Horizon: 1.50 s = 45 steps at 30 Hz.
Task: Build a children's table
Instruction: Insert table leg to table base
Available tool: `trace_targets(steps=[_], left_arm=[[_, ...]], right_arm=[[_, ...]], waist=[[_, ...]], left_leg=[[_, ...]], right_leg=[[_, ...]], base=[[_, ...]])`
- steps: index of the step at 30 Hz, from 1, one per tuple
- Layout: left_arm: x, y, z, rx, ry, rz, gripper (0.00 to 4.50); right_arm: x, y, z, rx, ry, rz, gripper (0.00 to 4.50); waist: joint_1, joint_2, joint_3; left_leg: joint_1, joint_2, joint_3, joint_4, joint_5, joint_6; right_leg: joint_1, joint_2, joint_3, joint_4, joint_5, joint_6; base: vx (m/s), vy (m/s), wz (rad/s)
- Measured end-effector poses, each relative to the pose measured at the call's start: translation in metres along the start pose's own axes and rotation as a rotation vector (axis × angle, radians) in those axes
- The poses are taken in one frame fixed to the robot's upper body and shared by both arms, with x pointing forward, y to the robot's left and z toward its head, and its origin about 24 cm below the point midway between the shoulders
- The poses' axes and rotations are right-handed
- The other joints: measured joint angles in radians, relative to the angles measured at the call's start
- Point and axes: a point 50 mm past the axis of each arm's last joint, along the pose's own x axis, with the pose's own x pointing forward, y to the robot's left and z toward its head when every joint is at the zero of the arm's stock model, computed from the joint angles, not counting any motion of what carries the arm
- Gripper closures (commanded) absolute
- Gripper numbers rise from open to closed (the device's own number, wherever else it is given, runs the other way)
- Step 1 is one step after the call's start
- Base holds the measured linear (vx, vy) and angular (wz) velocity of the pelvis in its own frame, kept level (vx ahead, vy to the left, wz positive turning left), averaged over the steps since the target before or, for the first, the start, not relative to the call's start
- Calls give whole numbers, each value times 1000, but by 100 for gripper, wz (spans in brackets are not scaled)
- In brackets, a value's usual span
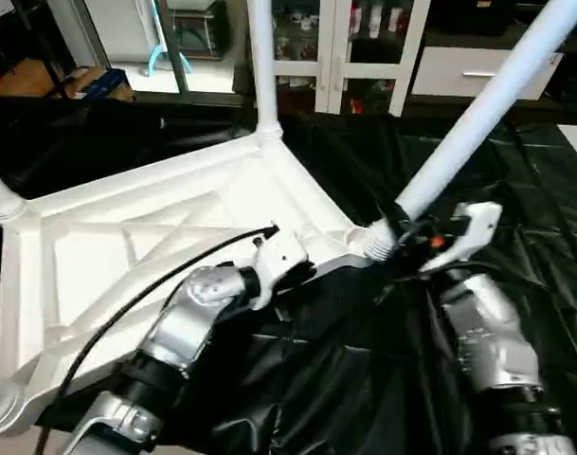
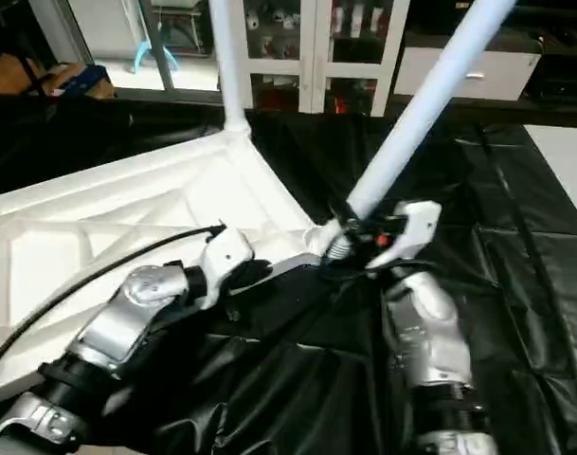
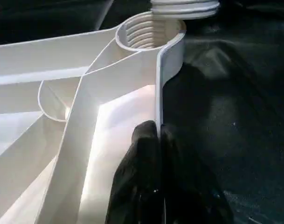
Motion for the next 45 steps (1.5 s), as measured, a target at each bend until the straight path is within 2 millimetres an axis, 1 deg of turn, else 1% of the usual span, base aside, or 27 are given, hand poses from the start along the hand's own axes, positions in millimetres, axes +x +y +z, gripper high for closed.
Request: trace_targets(steps=[6, 10, 13, 14, 15, 16, 17, 18, 21, 24, 26, 28, 30, 31, 32, 34, 35, 36, 39, 41, 44, 45], left_arm=[[-5, 0, -3, 14, 6, -24, 450], [-11, -5, -5, 32, -4, -91, 450], [-21, -10, -8, 67, -26, -178, 450], [-23, -11, -8, 71, -34, -204, 450], [-24, -12, -9, 71, -39, -225, 405], [-26, -10, -8, 20, -59, -244, 394], [-30, -6, -5, -19, -100, -250, 394], [-35, 0, 4, -67, -160, -249, 388], [-47, 19, 29, -112, -280, -229, 356], [-54, 29, 41, -167, -343, -238, 344], [-57, 34, 46, -225, -393, -239, 310], [-58, 41, 57, -249, -456, -227, 305], [-57, 46, 74, -271, -539, -211, 297], [-55, 48, 82, -290, -581, -202, 282], [-51, 47, 93, -330, -641, -212, 262], [-41, 40, 113, -403, -729, -266, 255], [-37, 35, 125, -419, -770, -311, 242], [-35, 34, 131, -425, -784, -322, 227], [-35, 34, 138, -449, -810, -336, 210], [-33, 32, 139, -490, -820, -362, 190], [-33, 31, 139, -527, -819, -391, 158], [-33, 31, 139, -537, -823, -400, 158]], right_arm=[[-3, 0, 0, -24, 37, 57, 266], [-6, 2, 1, -7, 52, 92, 266], [-10, 9, 5, 2, 80, 169, 266], [-9, 12, 5, 9, 93, 193, 266], [-8, 14, 5, 6, 103, 216, 266], [-8, 17, 7, -8, 118, 247, 266], [-9, 19, 9, -26, 133, 282, 266], [-9, 21, 13, -47, 140, 311, 266], [-9, 25, 21, -83, 141, 349, 266], [-9, 26, 21, -111, 175, 371, 266], [-10, 26, 21, -133, 194, 378, 266], [-10, 26, 22, -160, 211, 382, 266], [-9, 28, 22, -193, 235, 401, 266], [-8, 29, 22, -215, 255, 415, 266], [-6, 32, 20, -246, 288, 435, 266], [-2, 39, 18, -297, 338, 473, 266], [3, 41, 21, -315, 341, 478, 266], [5, 42, 25, -327, 336, 482, 266], [8, 44, 32, -360, 335, 493, 266], [9, 50, 29, -357, 344, 517, 266], [8, 52, 28, -357, 360, 533, 266], [8, 53, 27, -354, 366, 543, 266]], waist=[[0, -1, 0], [3, -1, 0], [11, 0, 0], [19, 0, 1], [24, 1, 1], [28, 2, 2], [31, 2, 3], [35, 1, 3], [41, 1, 3], [41, 1, 3], [41, 1, 3], [44, 1, 4], [49, 1, 4], [50, 1, 4], [53, 1, 4], [54, 1, 4], [54, 1, 4], [54, 1, 4], [51, 1, 3], [51, 2, 4], [52, 4, 5], [53, 4, 4]], left_leg=[[0, 5, 0, 2, 1, -2], [0, 6, 0, 3, 1, -2], [0, 6, 0, 3, 1, -2], [-1, 6, 0, 4, 2, -3], [-1, 6, 0, 5, 2, -3], [-2, 5, 0, 6, 2, -4], [-3, 5, 1, 7, 2, -4], [-3, 5, 1, 8, 2, -4], [-2, 5, 1, 10, 3, -5], [-1, 6, 1, 10, 4, -7], [-1, 7, 1, 10, 4, -7], [-1, 7, 0, 11, 5, -8], [-1, 7, 1, 11, 5, -8], [-1, 7, 1, 12, 5, -8], [-2, 7, 0, 13, 5, -8], [-4, 7, 0, 14, 4, -7], [-4, 7, 0, 15, 4, -7], [-4, 6, 0, 15, 4, -6], [-3, 8, 0, 15, 4, -6], [-3, 9, -1, 15, 4, -7], [-4, 9, -1, 15, 4, -7], [-4, 9, -1, 15, 4, -7]], right_leg=[[-1, 3, -1, 1, 0, 0], [-1, 4, 0, 2, 0, 0], [-1, 4, 0, 2, 0, 0], [-2, 3, 0, 3, 0, 0], [-2, 3, 0, 4, 0, 0], [-3, 3, 0, 6, 0, 0], [-5, 2, 1, 9, 0, 0], [-5, 3, 1, 10, 0, 0], [-6, 2, 2, 14, -1, -1], [-6, 3, 2, 16, -1, -2], [-6, 4, 1, 16, -1, -2], [-6, 4, 1, 16, -1, -2], [-6, 4, 1, 17, -1, -2], [-6, 4, 1, 17, -1, -2], [-6, 4, 1, 17, -1, -2], [-6, 3, 1, 17, -1, -2], [-6, 3, 2, 17, -1, -2], [-6, 3, 2, 17, -1, -2], [-6, 5, 1, 17, -1, -2], [-6, 5, 0, 17, -1, -2], [-6, 5, 1, 17, -1, -2], [-6, 5, 1, 17, -1, -2]], base=[[0, 0, 0], [0, 0, 0], [0, 0, 0], [0, 0, 0], [0, 0, 0], [0, 0, 0], [0, 0, 0], [0, 0, 0], [0, 0, 0], [0, 0, 0], [0, 0, 0], [0, 0, 0], [0, 0, 0], [0, 0, 0], [0, 0, 0], [0, 0, 0], [0, 0, 0], [0, 0, 0], [0, 0, 0], [0, 0, 0], [0, 0, 0], [0, 0, 0]])
